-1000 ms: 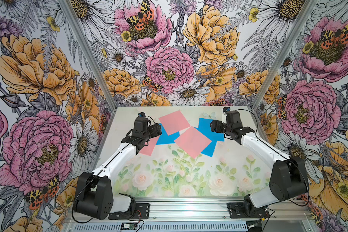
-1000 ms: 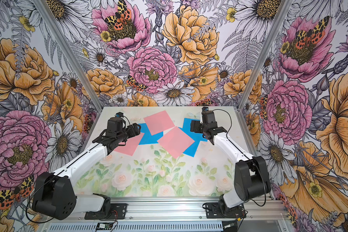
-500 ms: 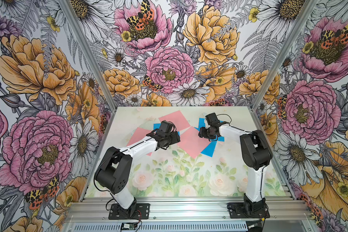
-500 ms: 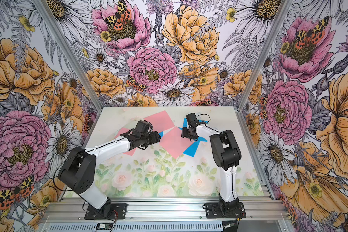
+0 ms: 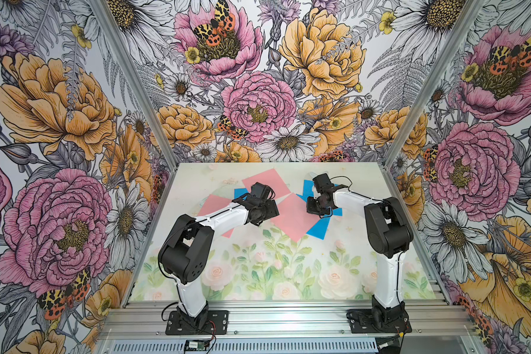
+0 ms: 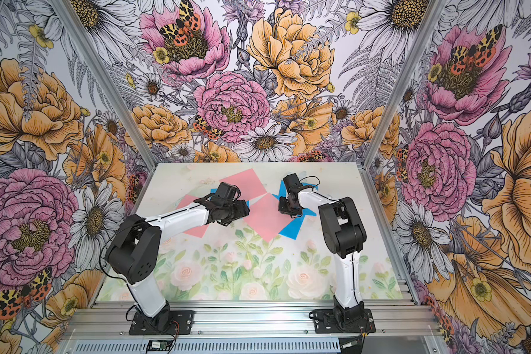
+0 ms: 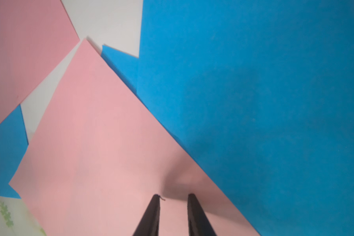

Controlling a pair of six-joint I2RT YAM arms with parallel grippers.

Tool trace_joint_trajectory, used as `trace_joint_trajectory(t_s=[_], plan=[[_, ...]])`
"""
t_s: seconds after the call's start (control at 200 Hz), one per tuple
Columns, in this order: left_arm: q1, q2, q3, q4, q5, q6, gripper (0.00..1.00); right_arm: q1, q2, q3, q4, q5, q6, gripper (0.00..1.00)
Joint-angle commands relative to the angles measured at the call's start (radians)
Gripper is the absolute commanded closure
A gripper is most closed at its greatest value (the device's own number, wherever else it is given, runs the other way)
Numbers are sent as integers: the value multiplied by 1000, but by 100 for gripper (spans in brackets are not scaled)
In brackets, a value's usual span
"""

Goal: Sort the scattered colored papers by color
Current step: Pick up the colored paper from the center of the board.

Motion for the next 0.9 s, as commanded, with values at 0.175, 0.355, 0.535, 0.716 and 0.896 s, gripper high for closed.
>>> trace_joint_trajectory(t_s=[0.175, 0.355, 0.535, 0.716, 0.896], plan=[[-13, 150, 120, -97, -62, 7, 27, 6, 54, 20, -45, 1, 6, 83], [-22, 245, 217, -155, -72, 23, 27, 4, 58, 17, -48, -5, 3, 83], [-27, 297, 264, -186, -73, 26, 27, 6, 57, 10, -48, -2, 3, 83], [-28, 310, 268, -204, -63, 20, 27, 5, 62, 13, -48, -4, 6, 83], [-28, 313, 265, -202, -18, 7, 26, 6, 73, 25, -48, -10, 10, 83]])
